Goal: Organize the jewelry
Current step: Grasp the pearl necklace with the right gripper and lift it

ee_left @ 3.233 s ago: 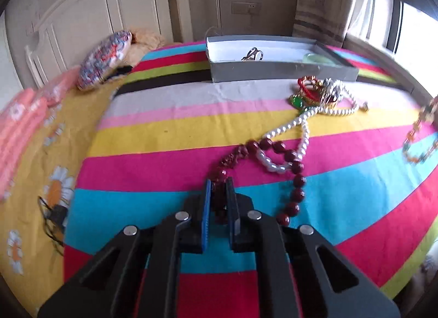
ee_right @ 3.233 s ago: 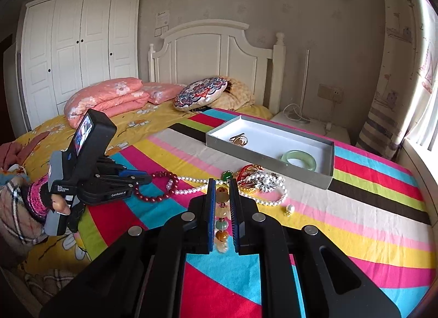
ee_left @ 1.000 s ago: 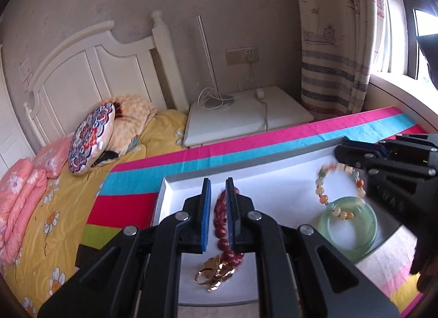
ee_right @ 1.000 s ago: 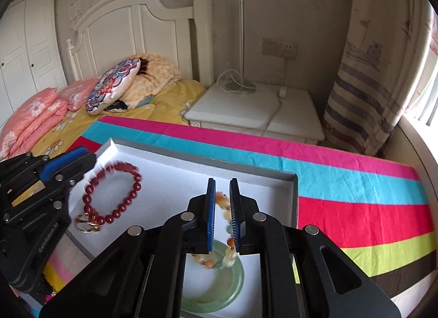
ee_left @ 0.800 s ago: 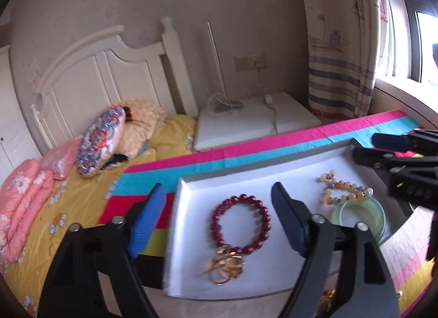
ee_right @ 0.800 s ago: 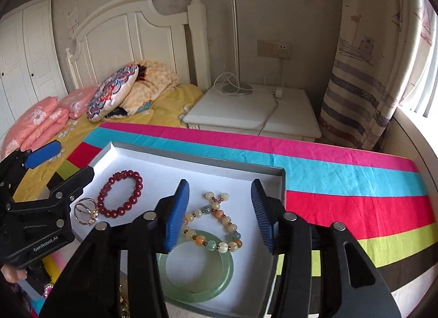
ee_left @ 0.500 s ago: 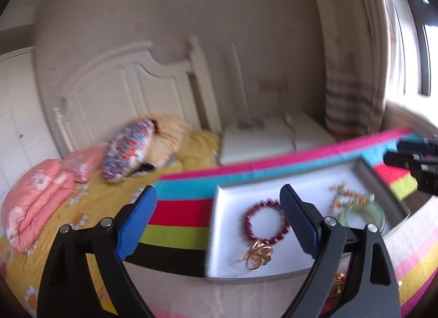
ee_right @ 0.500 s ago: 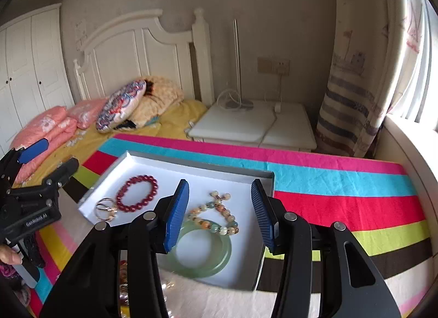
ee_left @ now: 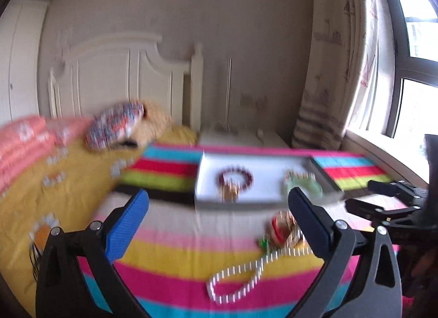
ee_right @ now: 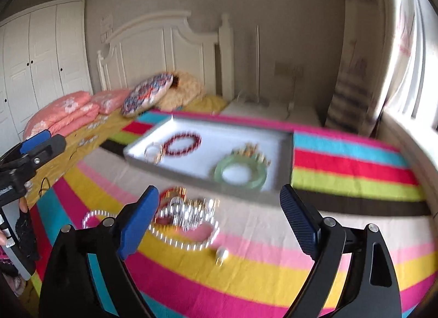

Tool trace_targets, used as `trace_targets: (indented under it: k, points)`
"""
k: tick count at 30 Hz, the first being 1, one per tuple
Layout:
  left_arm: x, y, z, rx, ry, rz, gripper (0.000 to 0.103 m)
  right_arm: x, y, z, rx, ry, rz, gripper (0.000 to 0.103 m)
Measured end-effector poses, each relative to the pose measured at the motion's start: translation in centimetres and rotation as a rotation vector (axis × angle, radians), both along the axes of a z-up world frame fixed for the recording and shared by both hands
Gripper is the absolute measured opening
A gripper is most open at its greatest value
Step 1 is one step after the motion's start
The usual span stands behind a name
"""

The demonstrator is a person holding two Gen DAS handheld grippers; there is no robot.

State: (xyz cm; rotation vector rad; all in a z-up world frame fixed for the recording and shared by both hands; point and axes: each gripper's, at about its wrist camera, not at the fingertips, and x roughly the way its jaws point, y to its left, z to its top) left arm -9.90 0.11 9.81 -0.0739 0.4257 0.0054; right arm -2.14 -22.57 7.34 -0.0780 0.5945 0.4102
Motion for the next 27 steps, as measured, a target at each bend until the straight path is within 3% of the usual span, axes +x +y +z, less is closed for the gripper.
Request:
trace_targets:
  k: [4, 10, 17, 22, 24, 27]
  points:
    - [0.0, 0.6, -2.6, -0.003, 0.099, -0.027, 0.101, 0.9, 0.4, -2.0, -0.043, 0.095, 0.028, 0.073]
    - [0.6, -0.3, -5.1, 0.031, 0.183, -0.064, 0.101, 2.5, 1.8, -4.5, -0.168, 0.19, 0.075, 0.057]
    - [2.4, 1.2, -5.9, -0.057, 0.267, -0.065, 0.101, 3.8, 3.4, -5.6, -0.248, 0.238, 0.132, 0.042]
    - [2.0, 3.0, -6.0, -0.151, 0.245, -0.046, 0.101, 4.9, 3.6, -5.6, -0.221, 0.276, 0.154, 0.028]
    - [1.6, 3.2, -5.8, -0.161, 0.228, -0.047, 0.101, 4.7, 3.7, -5.5, -0.22, 0.271, 0.158, 0.013]
    - [1.1, 3.3, -5.5, -0.168, 0.206, -0.044, 0.101, 3.4, 3.9, -5.4, -0.236, 0.233, 0.163, 0.011]
